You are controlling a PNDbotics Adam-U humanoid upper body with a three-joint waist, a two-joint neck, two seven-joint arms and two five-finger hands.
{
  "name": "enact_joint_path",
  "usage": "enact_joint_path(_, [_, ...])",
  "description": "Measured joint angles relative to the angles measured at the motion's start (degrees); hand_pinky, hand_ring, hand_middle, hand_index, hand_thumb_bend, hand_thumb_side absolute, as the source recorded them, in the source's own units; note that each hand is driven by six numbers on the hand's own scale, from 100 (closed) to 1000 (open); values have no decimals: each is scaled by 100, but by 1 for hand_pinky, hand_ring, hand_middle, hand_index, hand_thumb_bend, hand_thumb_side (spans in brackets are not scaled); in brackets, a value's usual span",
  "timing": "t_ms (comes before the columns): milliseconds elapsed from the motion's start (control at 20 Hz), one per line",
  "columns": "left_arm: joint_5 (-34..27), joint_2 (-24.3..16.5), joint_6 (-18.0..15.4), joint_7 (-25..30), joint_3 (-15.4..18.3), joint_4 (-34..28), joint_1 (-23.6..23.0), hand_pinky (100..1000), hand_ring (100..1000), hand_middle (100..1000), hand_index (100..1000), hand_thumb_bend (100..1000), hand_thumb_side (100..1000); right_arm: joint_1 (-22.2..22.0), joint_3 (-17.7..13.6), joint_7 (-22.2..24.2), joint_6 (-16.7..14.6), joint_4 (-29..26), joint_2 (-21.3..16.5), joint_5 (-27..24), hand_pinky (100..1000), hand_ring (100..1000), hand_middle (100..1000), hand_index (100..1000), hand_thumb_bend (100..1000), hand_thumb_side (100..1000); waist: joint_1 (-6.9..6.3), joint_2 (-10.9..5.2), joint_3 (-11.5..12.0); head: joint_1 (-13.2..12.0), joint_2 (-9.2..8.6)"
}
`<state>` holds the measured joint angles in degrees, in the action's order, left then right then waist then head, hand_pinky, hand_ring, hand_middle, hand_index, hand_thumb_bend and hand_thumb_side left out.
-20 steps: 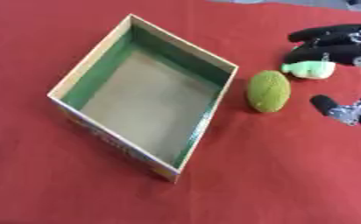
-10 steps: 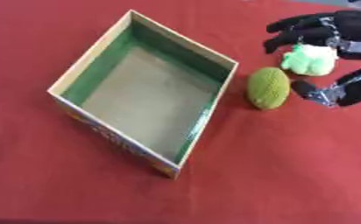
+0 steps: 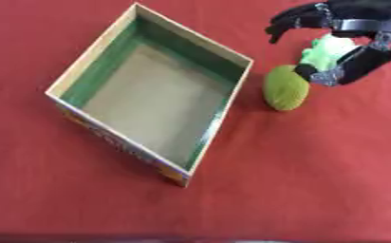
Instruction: Pick up objects on the table and place them in the box.
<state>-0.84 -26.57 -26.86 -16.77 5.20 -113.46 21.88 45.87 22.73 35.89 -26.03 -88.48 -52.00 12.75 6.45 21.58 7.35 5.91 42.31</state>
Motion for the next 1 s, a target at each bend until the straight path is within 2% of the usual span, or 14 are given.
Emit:
enact_joint_path(250, [-7,1,9,13,-1,0,0,843,802,725,912,177,692,77,29,405,-56,210,99,88,1000,1000,831,1000,100,311,0,0,1,20,64])
enact_joint_path(500, [-12,22,17,35,-2,0,5,844,803,725,912,177,695,156,12,568,106,403,192,234,1000,1000,841,1000,100,356,0,0,5,42,107])
enact_joint_path(750, [-16,46,26,55,-10,0,30,843,800,721,911,173,700,199,-85,578,116,709,281,506,1000,1000,851,1000,100,393,0,0,17,53,146])
enact_joint_path(1000, [-22,49,29,76,-36,0,38,843,797,718,911,172,703,235,-119,464,2,1033,399,917,1000,1000,858,1000,100,392,0,2,43,70,148])
